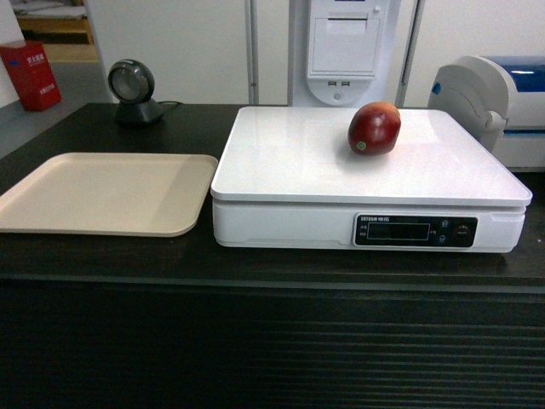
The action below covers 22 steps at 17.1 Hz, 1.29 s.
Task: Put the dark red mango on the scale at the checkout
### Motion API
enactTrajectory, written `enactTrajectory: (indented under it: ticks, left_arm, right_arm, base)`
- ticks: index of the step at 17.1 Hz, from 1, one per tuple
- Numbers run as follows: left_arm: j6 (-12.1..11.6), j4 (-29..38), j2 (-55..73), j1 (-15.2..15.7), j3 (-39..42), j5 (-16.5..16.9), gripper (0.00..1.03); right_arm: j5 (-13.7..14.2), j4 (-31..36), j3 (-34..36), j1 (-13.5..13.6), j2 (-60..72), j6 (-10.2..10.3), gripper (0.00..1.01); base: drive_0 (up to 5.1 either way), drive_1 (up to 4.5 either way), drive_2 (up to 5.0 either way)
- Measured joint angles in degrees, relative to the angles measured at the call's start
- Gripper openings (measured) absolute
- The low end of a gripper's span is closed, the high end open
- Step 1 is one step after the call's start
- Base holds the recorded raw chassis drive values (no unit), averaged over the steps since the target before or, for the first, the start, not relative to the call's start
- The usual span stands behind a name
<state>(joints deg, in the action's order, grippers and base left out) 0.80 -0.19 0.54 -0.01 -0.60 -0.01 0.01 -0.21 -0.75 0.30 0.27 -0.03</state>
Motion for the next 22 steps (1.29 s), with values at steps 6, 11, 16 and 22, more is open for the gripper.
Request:
enactTrajectory:
  ticks: [6, 11, 16, 22]
  left_arm:
    - [0.0, 0.0, 0.0, 0.0, 0.0, 0.02, 0.98]
    - [0.0, 0.0, 0.0, 0.0, 0.0, 0.0, 0.98]
    - [0.0, 0.02, 0.0, 0.0, 0.0, 0.02, 0.98]
    - [0.0, 0.07, 0.0, 0.0, 0.0, 0.0, 0.98]
  right_arm:
    - [0.0, -0.02, 0.0, 0.0, 0.0, 0.0, 0.98]
    - [0.0, 0.0, 0.0, 0.0, 0.0, 0.0, 0.98]
    - [0.0, 0.0, 0.0, 0.0, 0.0, 0.0, 0.98]
    - [0.0, 0.04, 0.0, 0.0, 0.0, 0.0, 0.98]
  base:
    - [0.0, 0.0, 0.0]
    - [0.0, 0.0, 0.0]
    - [0.0, 0.0, 0.0]
    - [0.0, 0.0, 0.0]
